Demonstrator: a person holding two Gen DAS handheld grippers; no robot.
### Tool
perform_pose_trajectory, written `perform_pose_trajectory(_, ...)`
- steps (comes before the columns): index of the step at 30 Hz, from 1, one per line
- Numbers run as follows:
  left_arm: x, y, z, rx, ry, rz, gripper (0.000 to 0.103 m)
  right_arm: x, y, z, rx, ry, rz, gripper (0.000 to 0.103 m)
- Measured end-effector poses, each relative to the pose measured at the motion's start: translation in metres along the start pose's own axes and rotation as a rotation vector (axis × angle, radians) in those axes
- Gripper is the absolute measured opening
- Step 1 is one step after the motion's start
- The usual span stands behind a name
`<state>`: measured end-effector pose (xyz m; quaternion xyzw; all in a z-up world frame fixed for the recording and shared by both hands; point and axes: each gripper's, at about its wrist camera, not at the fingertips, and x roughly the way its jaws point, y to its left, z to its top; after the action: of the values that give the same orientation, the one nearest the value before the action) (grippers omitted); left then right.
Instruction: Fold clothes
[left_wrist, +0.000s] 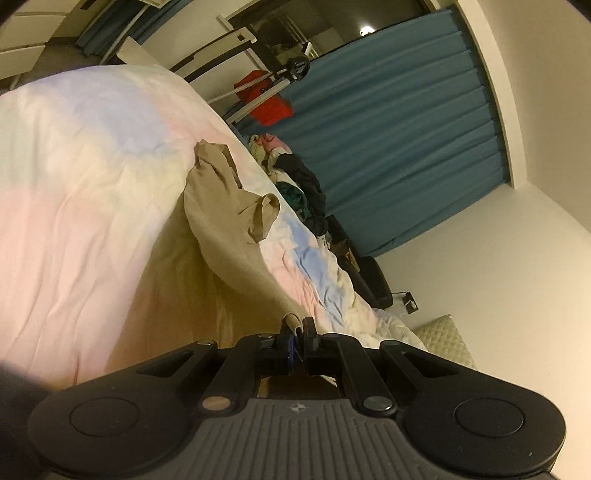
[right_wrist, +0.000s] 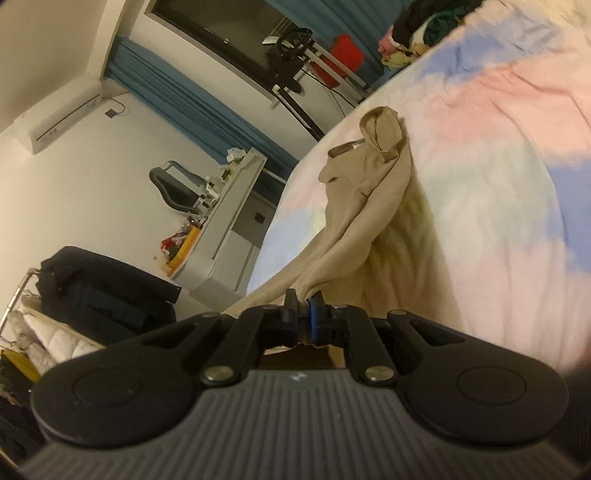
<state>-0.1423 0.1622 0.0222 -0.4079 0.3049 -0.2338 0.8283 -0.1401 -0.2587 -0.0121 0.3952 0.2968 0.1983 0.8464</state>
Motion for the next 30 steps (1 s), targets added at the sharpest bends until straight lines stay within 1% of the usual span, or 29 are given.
perform_pose_trajectory(1,-0.001,0.002,-0.003,-0.012,-0.001,0.0,0.004,-0.003,-0.003,-0.006,0.015,0.002,0.004,0.009)
perform_pose_trajectory(3,-0.001,0.007,0.001,-0.039,-0.005,0.0,0.004,0.007,-0.003,0.003,0.018,-0.004,0.003,0.009)
perform_pose_trajectory(5,0.007,0.007,0.015,-0.027,-0.016,0.008,0.004,0.017,-0.002,0.012,0.019,-0.01,0.003,0.009)
perform_pose_trajectory(7,0.021,0.0,0.033,0.009,-0.03,0.04,0.004,0.037,0.002,0.035,0.021,-0.018,0.0,0.009)
perform_pose_trajectory(10,0.066,-0.007,0.078,0.056,-0.046,0.074,0.004,0.075,0.009,0.077,0.019,-0.031,-0.032,0.009)
perform_pose_trajectory(13,0.107,-0.014,0.115,0.124,-0.065,0.127,0.004,0.118,0.015,0.116,-0.028,-0.049,-0.074,0.009)
perform_pose_trajectory(16,0.158,-0.01,0.146,0.193,-0.071,0.187,0.004,0.164,0.008,0.146,-0.08,-0.063,-0.135,0.009)
perform_pose_trajectory(18,0.193,-0.001,0.16,0.235,-0.067,0.237,0.004,0.199,-0.006,0.162,-0.094,-0.062,-0.173,0.009)
perform_pose_trajectory(20,0.229,0.011,0.172,0.279,-0.062,0.289,0.004,0.232,-0.022,0.17,-0.113,-0.047,-0.216,0.01)
perform_pose_trajectory(23,0.282,0.04,0.178,0.344,-0.034,0.366,0.004,0.28,-0.054,0.175,-0.151,-0.015,-0.281,0.01)
perform_pose_trajectory(28,0.336,0.081,0.172,0.438,0.031,0.437,0.005,0.328,-0.096,0.165,-0.197,0.043,-0.36,0.01)
perform_pose_trajectory(30,0.346,0.093,0.165,0.475,0.057,0.462,0.006,0.339,-0.105,0.159,-0.224,0.068,-0.378,0.01)
